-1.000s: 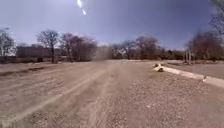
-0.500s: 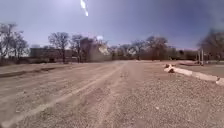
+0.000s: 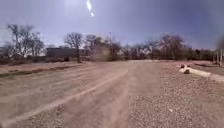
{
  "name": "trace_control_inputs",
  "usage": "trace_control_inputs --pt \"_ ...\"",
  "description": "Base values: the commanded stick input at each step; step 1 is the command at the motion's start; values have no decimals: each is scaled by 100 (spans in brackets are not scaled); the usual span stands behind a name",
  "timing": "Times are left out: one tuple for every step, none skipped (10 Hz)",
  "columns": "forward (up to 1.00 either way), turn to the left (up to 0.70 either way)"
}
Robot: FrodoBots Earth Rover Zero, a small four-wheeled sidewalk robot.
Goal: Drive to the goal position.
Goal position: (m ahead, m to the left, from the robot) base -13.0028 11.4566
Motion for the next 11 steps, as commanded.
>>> trace_control_inputs --pt "0 45" --pt "0 45" --pt "0 45" --pt "0 45" --pt "0 45" --pt "0 45" --pt "0 45" --pt "0 45" --pt "0 45" --pt "0 45" --pt "0 45"
